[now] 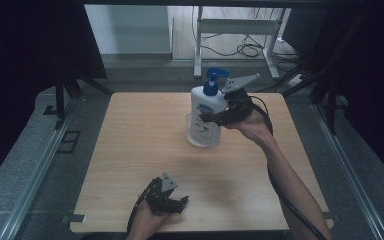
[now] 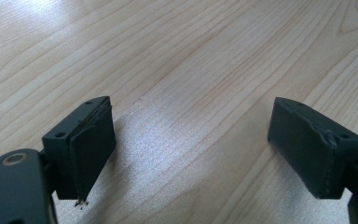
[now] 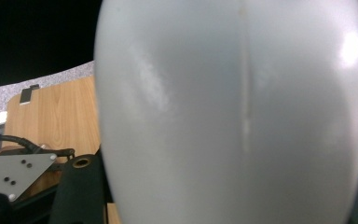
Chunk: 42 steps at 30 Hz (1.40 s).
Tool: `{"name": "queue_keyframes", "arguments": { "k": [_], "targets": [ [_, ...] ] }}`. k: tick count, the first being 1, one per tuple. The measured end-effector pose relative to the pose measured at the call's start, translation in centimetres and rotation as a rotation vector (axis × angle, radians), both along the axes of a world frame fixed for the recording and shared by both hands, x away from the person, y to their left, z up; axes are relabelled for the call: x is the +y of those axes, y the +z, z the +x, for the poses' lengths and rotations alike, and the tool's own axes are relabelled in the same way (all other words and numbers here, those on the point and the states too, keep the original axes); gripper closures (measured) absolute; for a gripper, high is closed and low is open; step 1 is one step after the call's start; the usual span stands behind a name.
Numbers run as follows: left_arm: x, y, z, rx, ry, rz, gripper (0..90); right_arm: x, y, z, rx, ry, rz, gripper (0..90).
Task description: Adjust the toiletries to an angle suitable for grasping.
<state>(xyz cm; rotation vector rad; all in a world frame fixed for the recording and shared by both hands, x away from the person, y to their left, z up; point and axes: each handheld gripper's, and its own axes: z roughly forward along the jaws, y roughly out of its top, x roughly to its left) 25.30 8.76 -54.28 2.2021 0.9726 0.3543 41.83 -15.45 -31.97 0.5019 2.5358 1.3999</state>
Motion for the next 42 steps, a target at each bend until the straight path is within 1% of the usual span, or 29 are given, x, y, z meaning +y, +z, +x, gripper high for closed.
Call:
{"name": "queue_keyframes", "arguments": {
  "k": [13,19,26,31,42],
  "targets": [
    [0.0,0.0,0.0,0.000,0.001,-0.001,14.4,-0.2,0.3,2.5,-0.010,-0.034,-0.004,37.5],
    [0.0,0.0,0.0,0.000,0.000,0.000,14.4,-0.2,0.1,3.4,-0.024,-0.046,-0.004,37.5],
    [0.0,0.0,0.0,0.000,0.000,-0.001,14.4,-0.1,-0.1,4.4,-0.029,-0.060,-0.010,37.6],
    [0.0,0.0,0.0,0.000,0.000,-0.001,14.4,0.0,-0.4,5.1,-0.033,-0.067,-0.023,37.6],
    [0.0,0.0,0.0,-0.001,0.000,-0.001,14.4,0.5,-1.5,6.4,-0.035,-0.045,-0.035,37.7]
  ]
}}
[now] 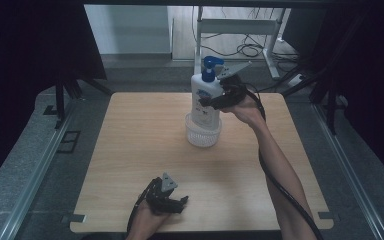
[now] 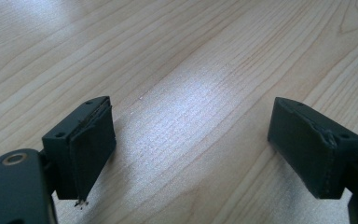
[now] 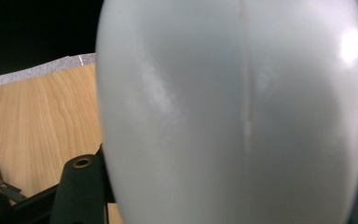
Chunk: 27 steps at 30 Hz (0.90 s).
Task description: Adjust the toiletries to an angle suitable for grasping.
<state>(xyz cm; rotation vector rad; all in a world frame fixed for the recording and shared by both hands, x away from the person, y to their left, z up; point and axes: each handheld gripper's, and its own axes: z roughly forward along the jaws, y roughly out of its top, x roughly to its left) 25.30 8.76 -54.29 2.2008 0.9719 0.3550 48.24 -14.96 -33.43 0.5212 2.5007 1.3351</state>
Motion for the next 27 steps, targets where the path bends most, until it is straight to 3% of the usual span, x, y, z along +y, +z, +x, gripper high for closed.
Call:
{"name": "queue_keyframes", "arguments": {
  "k": [27],
  "targets": [
    [0.0,0.0,0.0,-0.001,0.001,0.002,14.4,0.3,-3.0,2.0,0.006,0.065,-0.023,37.7]
  ]
}}
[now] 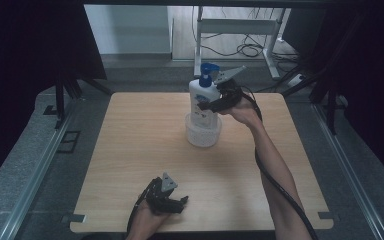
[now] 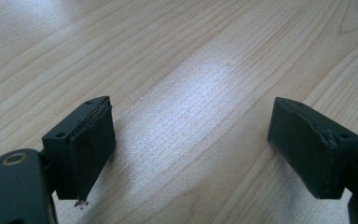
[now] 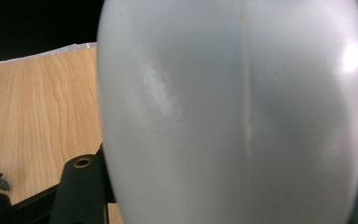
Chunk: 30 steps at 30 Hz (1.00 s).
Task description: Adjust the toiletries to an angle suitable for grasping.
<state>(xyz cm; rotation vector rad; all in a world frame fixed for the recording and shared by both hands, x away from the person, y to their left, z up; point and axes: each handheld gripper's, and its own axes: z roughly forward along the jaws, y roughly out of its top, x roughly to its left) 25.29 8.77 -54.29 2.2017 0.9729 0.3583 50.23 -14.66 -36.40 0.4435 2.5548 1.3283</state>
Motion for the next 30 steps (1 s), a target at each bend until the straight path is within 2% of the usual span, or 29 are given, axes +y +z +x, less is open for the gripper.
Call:
{"name": "queue_keyframes", "arguments": {
  "k": [30],
  "targets": [
    [0.0,0.0,0.0,0.005,0.002,0.000,14.4,0.4,-4.6,0.5,0.027,0.017,-0.035,37.6]
  ]
}}
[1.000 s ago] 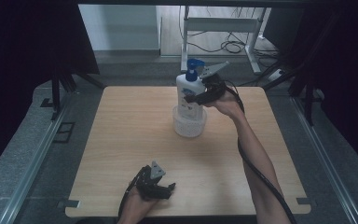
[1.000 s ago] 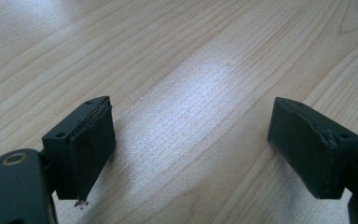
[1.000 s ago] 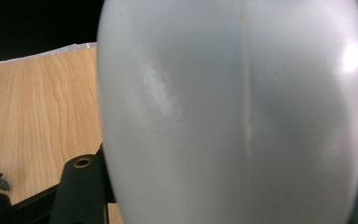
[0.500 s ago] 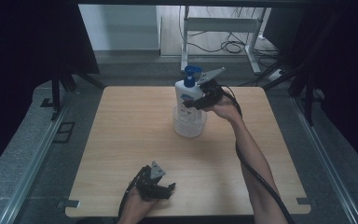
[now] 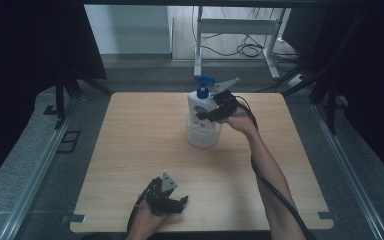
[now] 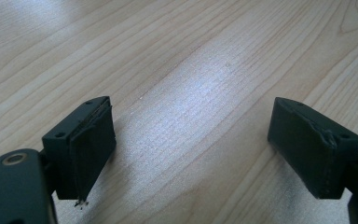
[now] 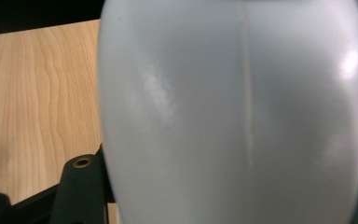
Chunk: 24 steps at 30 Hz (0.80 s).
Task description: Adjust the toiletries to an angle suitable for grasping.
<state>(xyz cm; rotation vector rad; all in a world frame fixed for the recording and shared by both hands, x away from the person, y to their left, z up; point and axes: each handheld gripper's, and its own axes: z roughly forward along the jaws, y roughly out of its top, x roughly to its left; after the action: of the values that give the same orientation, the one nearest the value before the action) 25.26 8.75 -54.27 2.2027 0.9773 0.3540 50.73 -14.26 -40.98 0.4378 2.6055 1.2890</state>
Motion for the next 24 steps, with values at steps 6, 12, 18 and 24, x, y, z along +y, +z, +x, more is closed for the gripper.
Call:
{"name": "queue_keyframes", "arguments": {
  "k": [6,12,18,24],
  "targets": [
    [0.0,0.0,0.0,-0.001,0.002,-0.002,14.4,0.0,-0.8,0.0,0.003,-0.002,0.005,37.6],
    [0.0,0.0,0.0,-0.001,0.002,-0.004,14.4,0.1,-1.5,0.1,0.006,-0.002,-0.002,37.6],
    [0.0,0.0,0.0,-0.001,0.002,-0.003,14.4,-0.1,-1.9,0.3,0.016,0.001,0.009,37.4],
    [0.0,0.0,0.0,-0.001,0.002,-0.003,14.4,-0.7,-2.1,0.4,0.030,0.012,0.020,36.9]
  ]
}}
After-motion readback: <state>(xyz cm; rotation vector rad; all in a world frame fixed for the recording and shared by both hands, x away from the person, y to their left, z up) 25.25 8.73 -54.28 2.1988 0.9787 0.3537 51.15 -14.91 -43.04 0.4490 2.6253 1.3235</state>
